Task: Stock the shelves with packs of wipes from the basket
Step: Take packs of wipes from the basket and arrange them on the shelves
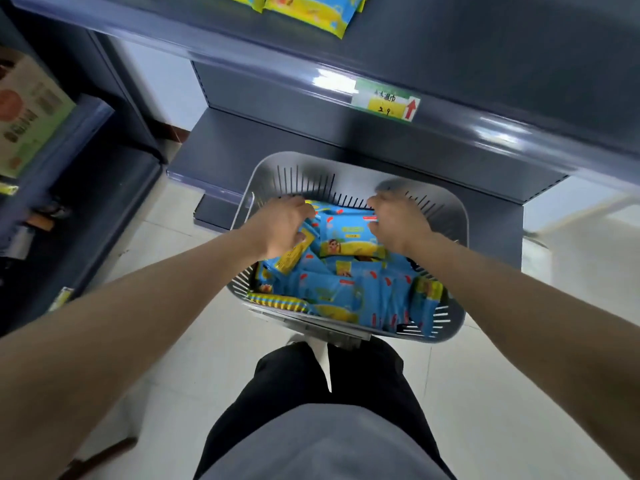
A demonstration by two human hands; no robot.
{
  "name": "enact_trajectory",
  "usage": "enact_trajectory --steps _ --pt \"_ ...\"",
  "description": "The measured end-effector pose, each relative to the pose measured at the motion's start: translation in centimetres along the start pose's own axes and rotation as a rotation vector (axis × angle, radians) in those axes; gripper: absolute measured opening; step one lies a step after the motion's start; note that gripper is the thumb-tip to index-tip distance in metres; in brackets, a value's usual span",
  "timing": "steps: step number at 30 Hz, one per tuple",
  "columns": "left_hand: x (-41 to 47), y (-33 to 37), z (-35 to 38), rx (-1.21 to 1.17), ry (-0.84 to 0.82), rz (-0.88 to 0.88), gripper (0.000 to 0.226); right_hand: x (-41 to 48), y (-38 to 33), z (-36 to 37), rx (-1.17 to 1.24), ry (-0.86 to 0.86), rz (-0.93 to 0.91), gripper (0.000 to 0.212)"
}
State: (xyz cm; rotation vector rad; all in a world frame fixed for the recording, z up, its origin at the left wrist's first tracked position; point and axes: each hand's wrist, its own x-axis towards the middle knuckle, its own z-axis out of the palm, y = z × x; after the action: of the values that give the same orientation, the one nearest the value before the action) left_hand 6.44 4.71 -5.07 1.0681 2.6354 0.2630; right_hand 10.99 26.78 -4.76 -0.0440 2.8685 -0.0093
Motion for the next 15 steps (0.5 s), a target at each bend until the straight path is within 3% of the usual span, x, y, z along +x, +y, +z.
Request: enact_trajectory --steps 8,15 --pt "0.8 2.2 4.4 -0.107 -0.362 -0.032 0.047 2.0 1.4 4.0 0.064 -0.253 0.031 0.062" --pt "1.5 2.1 6.2 -0.169 -0.578 -0.133 0.049 2.7 1.3 5.3 0.001 -0.206 0.122 0.046"
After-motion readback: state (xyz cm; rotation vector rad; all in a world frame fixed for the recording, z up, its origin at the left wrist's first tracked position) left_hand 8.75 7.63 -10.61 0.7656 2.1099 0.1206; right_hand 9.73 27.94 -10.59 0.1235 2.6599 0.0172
